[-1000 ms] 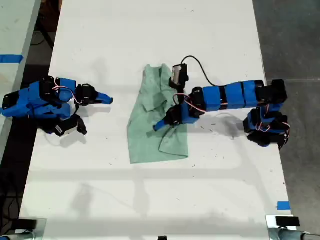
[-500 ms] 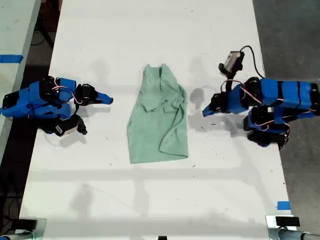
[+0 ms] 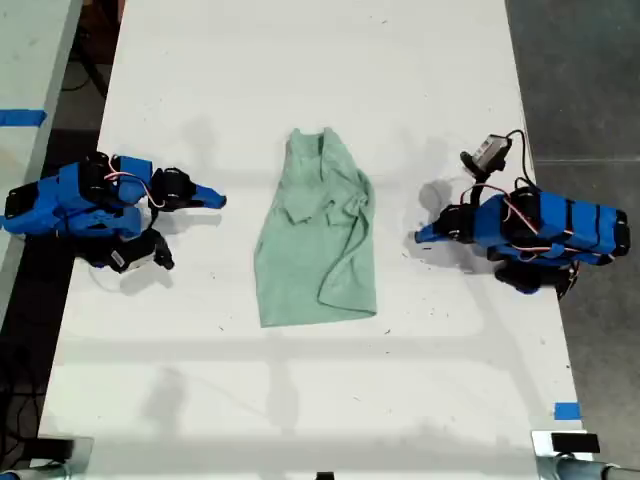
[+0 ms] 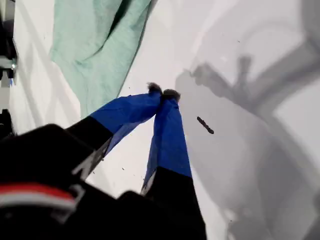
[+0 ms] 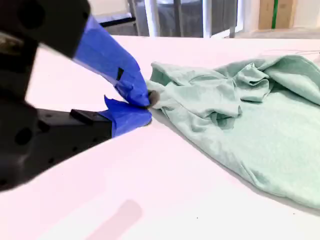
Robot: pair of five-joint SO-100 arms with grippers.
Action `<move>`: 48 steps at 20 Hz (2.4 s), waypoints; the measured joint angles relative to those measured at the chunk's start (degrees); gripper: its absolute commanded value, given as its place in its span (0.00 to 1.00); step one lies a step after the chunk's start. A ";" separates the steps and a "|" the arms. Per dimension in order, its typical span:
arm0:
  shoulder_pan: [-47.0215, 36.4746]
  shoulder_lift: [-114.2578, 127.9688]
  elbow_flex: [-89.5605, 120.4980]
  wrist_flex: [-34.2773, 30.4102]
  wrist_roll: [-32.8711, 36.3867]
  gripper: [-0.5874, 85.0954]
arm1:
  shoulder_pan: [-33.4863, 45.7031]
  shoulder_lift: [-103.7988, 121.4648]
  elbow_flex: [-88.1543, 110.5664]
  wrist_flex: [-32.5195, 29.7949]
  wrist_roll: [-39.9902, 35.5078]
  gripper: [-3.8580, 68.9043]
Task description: Fold t shirt
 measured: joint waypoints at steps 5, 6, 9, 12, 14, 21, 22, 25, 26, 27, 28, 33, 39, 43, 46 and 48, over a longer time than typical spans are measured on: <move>0.00 0.00 0.00 0.00 0.00 0.01 | 0.09 0.00 0.09 0.26 1.41 0.07; 0.00 0.00 0.00 0.00 0.00 0.01 | 0.09 0.00 0.09 0.26 1.49 0.07; 0.00 0.00 0.00 0.00 0.00 0.01 | 0.09 0.00 0.26 0.26 1.49 0.07; 0.00 0.00 0.00 0.00 0.00 0.01 | 0.09 0.00 0.26 0.26 1.49 0.07; 0.00 0.00 0.00 0.00 0.00 0.01 | 0.09 0.00 0.26 0.53 1.49 0.07; 0.00 0.00 0.00 0.00 0.00 0.01 | 0.09 0.00 0.26 0.53 1.49 0.07; 0.00 0.00 0.00 0.00 0.00 0.01 | 0.09 0.00 0.26 0.53 1.49 0.07; 0.00 0.00 0.00 0.00 0.00 0.01 | 0.09 0.00 0.26 0.53 1.49 0.07; 0.00 0.00 0.00 0.00 0.00 0.01 | 0.09 0.00 0.26 0.53 1.49 0.07; 0.00 0.00 0.00 0.00 0.00 0.01 | 0.09 0.00 0.26 0.53 1.49 0.07; 0.00 0.00 0.00 0.00 0.00 0.01 | 0.09 0.00 0.26 0.53 1.49 0.07; 0.00 0.00 0.00 0.00 0.00 0.01 | 0.09 0.00 0.26 0.53 1.49 0.07; 0.00 0.00 0.00 0.00 0.00 0.01 | 0.09 0.00 0.26 0.53 1.49 0.07; 0.00 0.00 0.00 0.00 0.00 0.01 | 0.09 0.00 0.26 0.53 1.49 0.07; 0.00 0.00 0.00 0.00 0.00 0.01 | 0.09 0.00 0.26 0.53 1.58 0.07; 0.00 0.00 0.00 0.00 0.00 0.01 | 0.09 0.00 0.26 0.62 2.29 0.07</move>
